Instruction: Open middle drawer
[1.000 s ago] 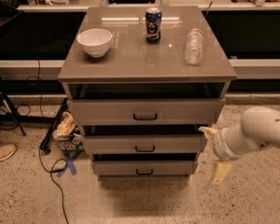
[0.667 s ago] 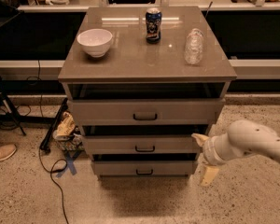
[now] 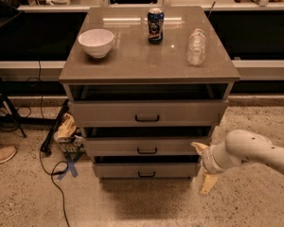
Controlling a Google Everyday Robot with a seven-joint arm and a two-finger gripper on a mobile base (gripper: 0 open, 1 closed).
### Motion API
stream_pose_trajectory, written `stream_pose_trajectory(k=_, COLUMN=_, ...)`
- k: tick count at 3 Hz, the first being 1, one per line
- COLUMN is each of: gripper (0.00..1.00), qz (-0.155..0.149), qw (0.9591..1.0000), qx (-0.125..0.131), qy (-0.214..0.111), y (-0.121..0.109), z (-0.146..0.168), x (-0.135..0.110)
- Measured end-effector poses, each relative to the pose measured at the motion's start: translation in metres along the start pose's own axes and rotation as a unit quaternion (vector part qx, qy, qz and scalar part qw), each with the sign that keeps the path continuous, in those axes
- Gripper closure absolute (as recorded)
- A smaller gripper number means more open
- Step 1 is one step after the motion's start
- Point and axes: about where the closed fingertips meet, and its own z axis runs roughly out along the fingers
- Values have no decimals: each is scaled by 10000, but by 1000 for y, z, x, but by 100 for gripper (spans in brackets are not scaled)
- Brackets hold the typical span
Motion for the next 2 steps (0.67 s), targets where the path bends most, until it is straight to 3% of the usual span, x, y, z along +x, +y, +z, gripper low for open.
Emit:
stream_pose_trajectory(k=1, gripper=0, qz=-342, qw=9992, qx=102, qy=197, y=-3, z=40, x=5)
stream_pose_trajectory(k=2, gripper=0, qz=-676, qw=9961, qx=494, qy=270, y=-33, z=73, x=10)
